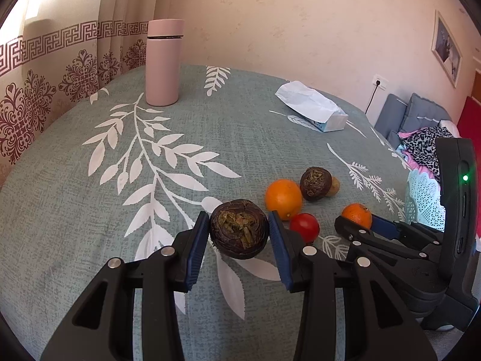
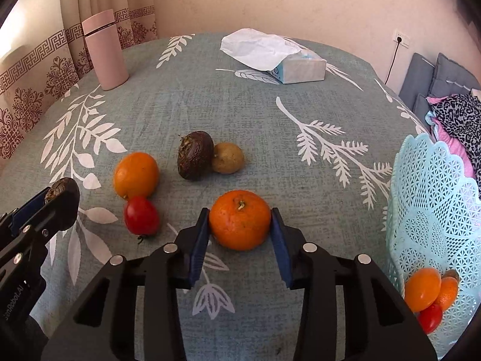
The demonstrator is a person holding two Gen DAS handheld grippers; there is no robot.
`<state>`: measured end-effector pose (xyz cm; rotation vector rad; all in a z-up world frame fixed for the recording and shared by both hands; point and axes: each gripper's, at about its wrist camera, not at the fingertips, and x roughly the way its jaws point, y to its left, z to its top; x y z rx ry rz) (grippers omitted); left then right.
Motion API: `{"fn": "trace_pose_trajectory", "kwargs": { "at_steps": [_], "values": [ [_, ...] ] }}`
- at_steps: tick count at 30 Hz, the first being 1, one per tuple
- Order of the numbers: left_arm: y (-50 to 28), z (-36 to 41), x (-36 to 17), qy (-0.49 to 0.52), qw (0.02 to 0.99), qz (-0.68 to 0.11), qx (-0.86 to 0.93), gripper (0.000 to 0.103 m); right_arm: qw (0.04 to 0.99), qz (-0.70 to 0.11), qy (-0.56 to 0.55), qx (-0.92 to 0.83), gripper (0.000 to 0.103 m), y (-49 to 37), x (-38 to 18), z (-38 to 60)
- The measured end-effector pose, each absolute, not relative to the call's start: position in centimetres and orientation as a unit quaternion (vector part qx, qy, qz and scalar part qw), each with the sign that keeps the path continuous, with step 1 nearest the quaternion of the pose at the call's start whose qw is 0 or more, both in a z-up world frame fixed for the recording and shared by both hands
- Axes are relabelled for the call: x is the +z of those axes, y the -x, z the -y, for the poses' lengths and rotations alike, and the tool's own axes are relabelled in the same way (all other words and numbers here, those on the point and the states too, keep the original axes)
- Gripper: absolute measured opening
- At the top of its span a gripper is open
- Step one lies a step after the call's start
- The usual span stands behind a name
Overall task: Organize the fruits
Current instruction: 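Lift the dark fruit with the left tool while the right tool grasps an orange, then lower the orange into the basket and open the right tool while the left tool holds the dark fruit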
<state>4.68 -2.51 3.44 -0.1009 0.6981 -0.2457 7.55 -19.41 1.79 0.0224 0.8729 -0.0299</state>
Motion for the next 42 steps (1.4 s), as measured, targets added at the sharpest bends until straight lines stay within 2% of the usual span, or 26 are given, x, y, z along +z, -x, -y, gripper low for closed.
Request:
{"fn": "trace_pose_trajectory", "kwargs": {
  "at_steps": [22,37,38,39,40,42],
  "values": [
    [-3.3,3.8,4.2,0.011,0.943,-0.308,-0.121,0.041,0.936,-0.342,-0.068,-0.042,0.041,-0.5,8.0,23.1],
    [-3.0,4.3,4.2,0.0,0.944,-0.305,-0.126,0.041,0.922,-0.34,-0.138,-0.126,0.041,2.5,7.3,30.6],
    [-3.0,4.3,4.2,0.0,0.944,-0.305,-0.125,0.041,0.921,-0.34,-0.142,-0.128,0.043,2.8,7.2,31.0],
    [-3.0,4.3,4.2,-0.001,0.944,-0.305,-0.125,0.041,0.921,-0.336,-0.146,-0.132,0.055,3.1,7.2,31.3],
    [-3.0,4.3,4.2,-0.001,0.944,-0.305,-0.126,0.041,0.922,-0.329,-0.148,-0.139,0.06,3.5,7.3,31.6],
    [-3.0,4.4,4.2,-0.002,0.944,-0.305,-0.127,0.041,0.924,-0.318,-0.149,-0.15,0.063,4.3,7.6,32.0]
  ]
}}
